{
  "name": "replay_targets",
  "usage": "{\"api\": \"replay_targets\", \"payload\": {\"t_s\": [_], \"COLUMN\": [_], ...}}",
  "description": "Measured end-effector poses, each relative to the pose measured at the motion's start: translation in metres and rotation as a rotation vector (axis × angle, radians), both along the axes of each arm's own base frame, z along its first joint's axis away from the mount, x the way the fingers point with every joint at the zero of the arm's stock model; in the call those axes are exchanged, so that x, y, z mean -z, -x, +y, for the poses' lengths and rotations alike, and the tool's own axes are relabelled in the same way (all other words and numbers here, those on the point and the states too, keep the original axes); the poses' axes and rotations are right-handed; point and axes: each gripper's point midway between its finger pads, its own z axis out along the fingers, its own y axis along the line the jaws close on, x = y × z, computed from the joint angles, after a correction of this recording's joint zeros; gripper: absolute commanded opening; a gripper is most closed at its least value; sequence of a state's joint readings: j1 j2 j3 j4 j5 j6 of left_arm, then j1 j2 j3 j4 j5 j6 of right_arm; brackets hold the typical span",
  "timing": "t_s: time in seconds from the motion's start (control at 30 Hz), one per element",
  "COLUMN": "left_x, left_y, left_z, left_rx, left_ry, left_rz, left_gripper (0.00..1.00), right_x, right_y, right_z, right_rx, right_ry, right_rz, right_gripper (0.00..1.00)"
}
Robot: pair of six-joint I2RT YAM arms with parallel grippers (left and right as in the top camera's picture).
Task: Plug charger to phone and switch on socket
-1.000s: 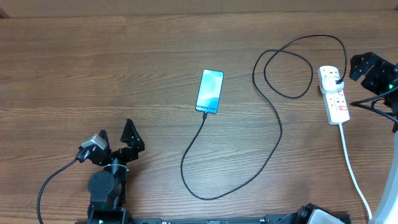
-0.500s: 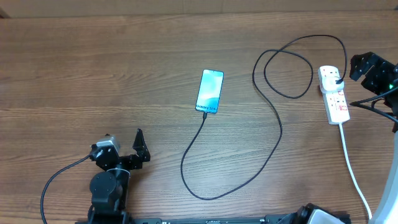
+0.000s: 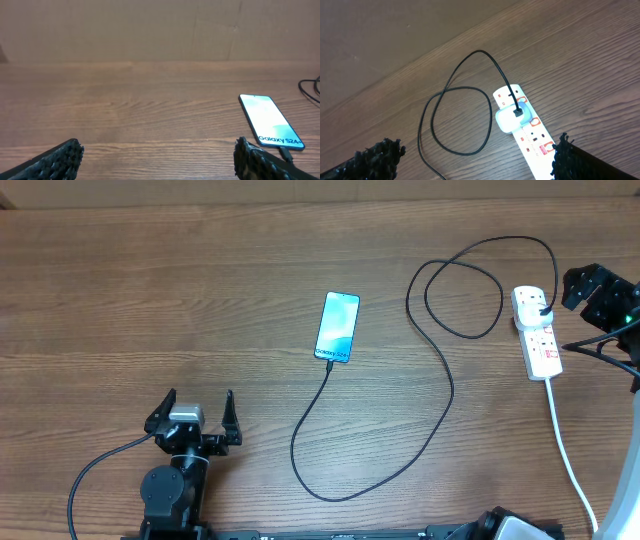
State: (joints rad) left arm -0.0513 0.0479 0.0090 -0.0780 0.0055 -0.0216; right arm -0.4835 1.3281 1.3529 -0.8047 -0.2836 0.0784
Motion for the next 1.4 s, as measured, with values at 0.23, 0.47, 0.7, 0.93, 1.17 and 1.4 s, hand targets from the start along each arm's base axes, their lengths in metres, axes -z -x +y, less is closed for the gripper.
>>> {"api": "replay_targets", "payload": {"t_s": [0.23,0.47,0.7,0.93,1.17,1.4], "left_x": [-0.0074,-0.0075,-0.0075,-0.0075,-0.0075,-0.0075], "left_y": [0.0013,0.0013,0.0013,0.0013,0.0013,0.0013], "left_z": [-0.0005,-0.0004,-0.0004,-0.0004,-0.0004,-0.0004], "left_rx": [0.009,0.011,0.011,0.011,0.011,0.011], "left_ry": [-0.058,-0.082,-0.082,-0.082,-0.082,-0.082], "left_rz": [-0.036,-0.038,-0.038,-0.038,-0.038,-0.038], "left_gripper": [1.0,1.0,1.0,1.0,1.0,1.0], "right_x": [-0.0002,-0.0001,-0.0001,-0.0001,-0.0002,-0.0001], "right_y": [-0.0001,-0.0001,-0.0001,-0.0001,-0.0001,-0.0001], "right_z": [-0.0002,-0.0002,0.0,-0.0002,-0.0001,0.0], "right_rx": [0.0,0.0,0.0,0.0,0.0,0.0], "right_ry": [0.0,0.0,0.0,0.0,0.0,0.0], "right_rz": [-0.001,-0.001,0.0,-0.001,-0.001,0.0], "right_gripper": [1.0,1.0,1.0,1.0,1.0,1.0]}}
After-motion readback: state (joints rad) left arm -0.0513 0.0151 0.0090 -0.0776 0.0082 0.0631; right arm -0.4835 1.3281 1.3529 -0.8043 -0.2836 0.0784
